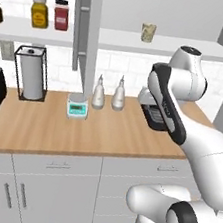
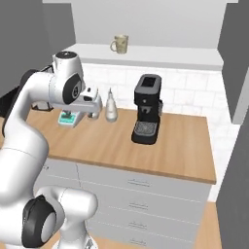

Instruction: Gather all objects into one cabinet and sort the glasses and bowls to opposite sides.

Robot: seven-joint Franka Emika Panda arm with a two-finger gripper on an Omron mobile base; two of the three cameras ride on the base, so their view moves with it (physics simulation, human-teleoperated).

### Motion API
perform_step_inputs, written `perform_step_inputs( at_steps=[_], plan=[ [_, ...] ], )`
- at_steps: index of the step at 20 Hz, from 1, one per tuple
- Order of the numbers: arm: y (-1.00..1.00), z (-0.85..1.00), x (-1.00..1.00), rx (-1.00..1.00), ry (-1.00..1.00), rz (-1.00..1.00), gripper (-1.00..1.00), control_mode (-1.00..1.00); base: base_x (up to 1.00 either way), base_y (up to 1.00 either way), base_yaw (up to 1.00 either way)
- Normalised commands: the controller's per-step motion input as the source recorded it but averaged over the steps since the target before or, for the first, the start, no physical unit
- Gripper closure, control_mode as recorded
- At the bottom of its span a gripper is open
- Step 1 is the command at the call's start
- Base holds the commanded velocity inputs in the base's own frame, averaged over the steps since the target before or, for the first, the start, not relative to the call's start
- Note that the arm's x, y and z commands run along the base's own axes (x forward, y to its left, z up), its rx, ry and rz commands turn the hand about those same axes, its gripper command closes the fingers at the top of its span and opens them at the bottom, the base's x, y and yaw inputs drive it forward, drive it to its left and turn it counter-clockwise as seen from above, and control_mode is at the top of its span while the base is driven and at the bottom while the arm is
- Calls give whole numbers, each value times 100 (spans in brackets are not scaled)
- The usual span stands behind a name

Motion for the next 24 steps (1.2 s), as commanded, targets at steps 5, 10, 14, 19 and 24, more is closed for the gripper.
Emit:
perform_step_inputs(
  at_steps=[5, 10, 14, 19, 24],
  plan=[
    [0, 0, 0, 0, 0, 0, -100, 100, 63, 1, 0],
    [0, 0, 0, 0, 0, 0, -100, 100, 56, 2, 0],
    [0, 0, 0, 0, 0, 0, -100, 100, 43, 0, 0],
    [0, 0, 0, 0, 0, 0, -100, 100, 48, 7, 0],
    [0, 0, 0, 0, 0, 0, -100, 100, 59, 16, 0]
  ],
)
